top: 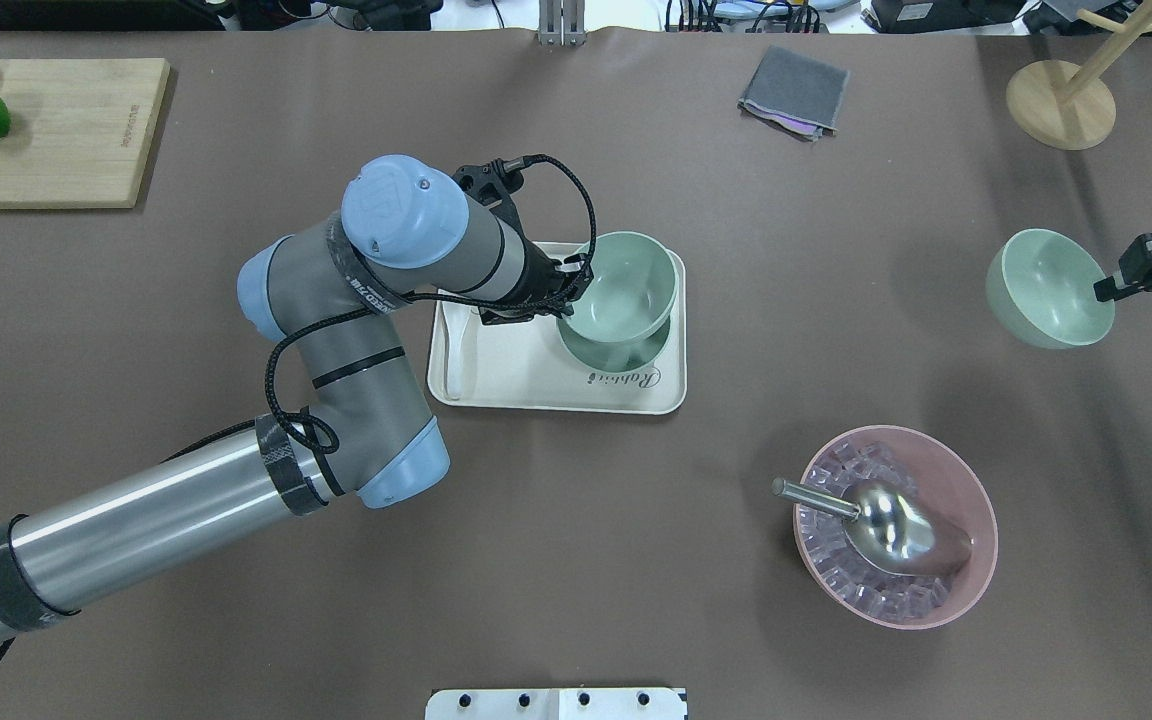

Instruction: Stack green bowls together

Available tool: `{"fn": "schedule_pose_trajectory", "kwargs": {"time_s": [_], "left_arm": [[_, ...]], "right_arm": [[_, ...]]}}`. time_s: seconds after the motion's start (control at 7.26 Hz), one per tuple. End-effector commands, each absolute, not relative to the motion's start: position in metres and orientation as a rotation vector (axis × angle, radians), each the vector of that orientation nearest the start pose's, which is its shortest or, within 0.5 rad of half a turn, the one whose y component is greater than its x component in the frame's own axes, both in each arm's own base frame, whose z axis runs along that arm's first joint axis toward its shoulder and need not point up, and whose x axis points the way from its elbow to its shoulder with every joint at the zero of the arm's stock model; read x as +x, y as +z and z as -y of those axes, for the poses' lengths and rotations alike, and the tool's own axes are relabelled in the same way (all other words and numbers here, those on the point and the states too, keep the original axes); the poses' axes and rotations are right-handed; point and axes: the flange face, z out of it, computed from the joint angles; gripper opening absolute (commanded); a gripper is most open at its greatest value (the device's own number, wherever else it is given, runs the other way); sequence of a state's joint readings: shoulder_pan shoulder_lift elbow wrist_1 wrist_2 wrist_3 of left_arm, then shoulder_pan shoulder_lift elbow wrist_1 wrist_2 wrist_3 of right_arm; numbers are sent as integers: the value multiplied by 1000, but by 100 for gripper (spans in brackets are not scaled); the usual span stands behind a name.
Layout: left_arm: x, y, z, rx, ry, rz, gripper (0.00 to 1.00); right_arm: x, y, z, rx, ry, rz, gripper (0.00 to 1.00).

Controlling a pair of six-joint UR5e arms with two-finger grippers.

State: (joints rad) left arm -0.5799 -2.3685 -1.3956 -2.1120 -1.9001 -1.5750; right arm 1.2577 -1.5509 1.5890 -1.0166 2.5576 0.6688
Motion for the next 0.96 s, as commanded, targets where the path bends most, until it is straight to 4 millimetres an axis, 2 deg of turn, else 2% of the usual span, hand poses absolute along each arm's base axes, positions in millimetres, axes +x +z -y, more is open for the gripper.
{"fn": "schedule_pose_trajectory", "kwargs": {"time_s": [0.0, 0.14, 0.28, 0.41, 0.55, 0.69, 0.83], "left_arm": [[575, 179, 493, 49, -316, -1186, 86], [582, 180, 485, 43, -307, -1184, 98], [583, 188, 483, 38, -306, -1174, 98], [578, 182, 482, 43, -303, -1184, 98], [569, 175, 481, 47, -303, -1199, 98], [553, 174, 484, 60, -313, -1207, 98], [527, 171, 494, 32, -320, -1200, 98]], "right_arm": [[-110, 563, 504, 28, 28, 1095, 0], [-110, 563, 504, 28, 26, 1097, 0], [-111, 561, 505, 29, 26, 1097, 0], [-109, 560, 506, 34, 28, 1099, 0], [-109, 548, 506, 37, 18, 1120, 0], [-110, 524, 511, 41, 41, 1143, 0], [-112, 495, 517, 41, 78, 1168, 0]]}}
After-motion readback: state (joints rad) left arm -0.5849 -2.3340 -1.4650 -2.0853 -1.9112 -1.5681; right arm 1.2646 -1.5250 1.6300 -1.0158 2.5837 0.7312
